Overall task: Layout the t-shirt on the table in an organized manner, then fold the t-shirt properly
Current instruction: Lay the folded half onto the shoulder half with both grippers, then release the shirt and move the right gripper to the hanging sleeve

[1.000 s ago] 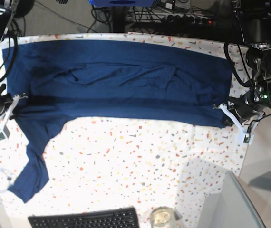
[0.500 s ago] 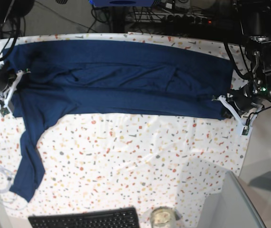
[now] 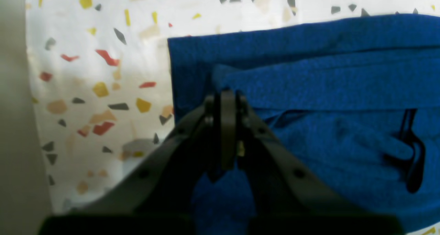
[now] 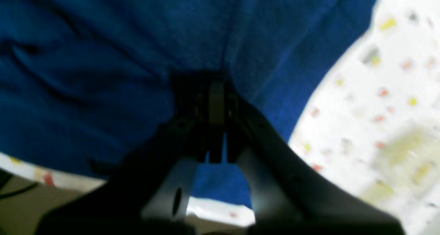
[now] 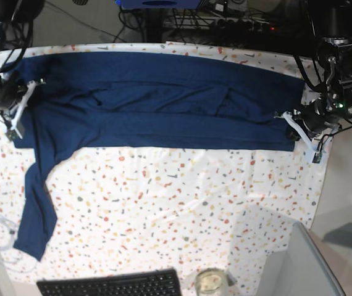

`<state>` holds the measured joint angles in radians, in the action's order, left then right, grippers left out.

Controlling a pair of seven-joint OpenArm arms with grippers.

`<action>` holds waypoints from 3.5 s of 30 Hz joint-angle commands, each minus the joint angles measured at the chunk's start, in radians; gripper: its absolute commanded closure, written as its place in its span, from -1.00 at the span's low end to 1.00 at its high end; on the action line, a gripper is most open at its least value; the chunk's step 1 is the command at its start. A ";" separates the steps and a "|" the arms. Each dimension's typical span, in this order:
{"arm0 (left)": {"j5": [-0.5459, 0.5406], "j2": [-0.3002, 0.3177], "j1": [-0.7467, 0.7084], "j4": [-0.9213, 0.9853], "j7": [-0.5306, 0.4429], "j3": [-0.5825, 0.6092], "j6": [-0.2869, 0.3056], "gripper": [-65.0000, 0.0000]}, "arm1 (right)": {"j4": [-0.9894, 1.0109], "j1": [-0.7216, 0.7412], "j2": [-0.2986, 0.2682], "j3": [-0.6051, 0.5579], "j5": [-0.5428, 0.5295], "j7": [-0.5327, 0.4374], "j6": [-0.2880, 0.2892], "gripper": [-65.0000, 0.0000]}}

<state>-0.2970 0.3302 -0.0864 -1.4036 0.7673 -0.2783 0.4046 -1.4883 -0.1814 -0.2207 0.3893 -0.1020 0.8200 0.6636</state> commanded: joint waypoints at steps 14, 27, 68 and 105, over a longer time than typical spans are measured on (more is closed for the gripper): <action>-0.009 -0.009 -0.022 -0.082 -0.015 -0.006 0.001 1.00 | -0.062 0.006 -0.013 0.084 -0.008 0.035 -0.002 0.98; 0.000 -0.009 -0.074 -0.081 -0.021 -0.006 0.000 1.00 | -0.053 0.004 -0.003 0.087 -0.008 0.035 0.000 0.98; 0.002 -0.035 -0.092 -0.081 -0.016 -0.065 0.001 1.00 | -0.059 -0.036 0.083 0.087 -0.008 0.108 -0.005 0.98; -0.009 -0.171 -0.169 -0.362 -0.013 -0.399 0.001 -0.96 | 0.570 0.615 -0.101 0.013 -0.002 -0.146 -0.014 -0.19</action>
<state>-0.2989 0.1474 -0.2516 -1.7500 0.7681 -0.6735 0.4007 -0.9085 0.4091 -0.3046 0.4030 -0.0929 0.6788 0.6483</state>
